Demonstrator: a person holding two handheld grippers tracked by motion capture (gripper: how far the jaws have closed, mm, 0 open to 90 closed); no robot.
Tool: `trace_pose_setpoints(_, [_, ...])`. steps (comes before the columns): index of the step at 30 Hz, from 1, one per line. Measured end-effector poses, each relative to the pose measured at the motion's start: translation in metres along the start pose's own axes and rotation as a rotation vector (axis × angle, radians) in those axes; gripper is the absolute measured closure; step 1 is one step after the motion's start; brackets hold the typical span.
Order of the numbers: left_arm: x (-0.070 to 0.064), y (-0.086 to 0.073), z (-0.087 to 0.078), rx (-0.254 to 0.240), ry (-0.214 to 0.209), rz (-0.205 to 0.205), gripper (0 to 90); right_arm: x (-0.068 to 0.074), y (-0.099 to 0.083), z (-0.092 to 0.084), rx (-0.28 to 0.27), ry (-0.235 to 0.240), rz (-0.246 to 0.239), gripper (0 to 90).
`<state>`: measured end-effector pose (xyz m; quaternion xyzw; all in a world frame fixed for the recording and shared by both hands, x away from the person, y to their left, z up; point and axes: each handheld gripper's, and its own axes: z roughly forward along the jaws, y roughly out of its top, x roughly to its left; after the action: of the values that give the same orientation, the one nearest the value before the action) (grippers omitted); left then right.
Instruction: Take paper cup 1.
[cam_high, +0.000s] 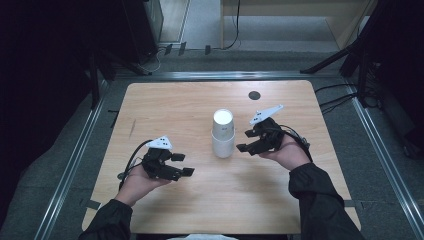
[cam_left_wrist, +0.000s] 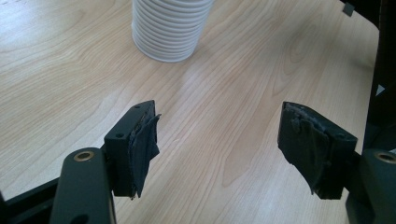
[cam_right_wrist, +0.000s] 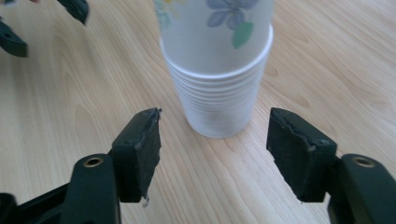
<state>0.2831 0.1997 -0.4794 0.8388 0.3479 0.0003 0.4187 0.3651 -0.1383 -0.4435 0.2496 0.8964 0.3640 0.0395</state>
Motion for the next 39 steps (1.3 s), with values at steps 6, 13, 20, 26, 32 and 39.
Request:
trace_pose_setpoints(6, [0.0,0.002,0.004,0.009,-0.032,0.021,27.8,-0.005,0.019,-0.008,0.074,0.02,-0.056,32.8])
trace_pose_setpoints(13, [0.004,0.007,0.007,0.004,-0.037,0.016,27.9,-0.012,0.05,-0.015,0.174,0.026,-0.101,27.7])
trace_pose_setpoints(20, [0.015,0.015,0.014,0.016,-0.058,-0.001,28.2,-0.01,0.08,-0.018,0.2,0.052,-0.104,24.3])
trace_pose_setpoints(26, [0.02,0.021,0.022,0.062,-0.075,0.011,30.2,0.001,0.098,-0.01,0.27,0.036,-0.152,23.5])
trace_pose_setpoints(32, [0.023,0.03,0.027,0.053,-0.084,0.029,30.4,0.009,0.113,0.005,0.306,0.037,-0.182,23.0])
trace_pose_setpoints(39, [0.025,0.034,0.033,0.066,-0.083,0.058,30.3,0.011,0.123,0.022,0.333,0.026,-0.189,23.0])
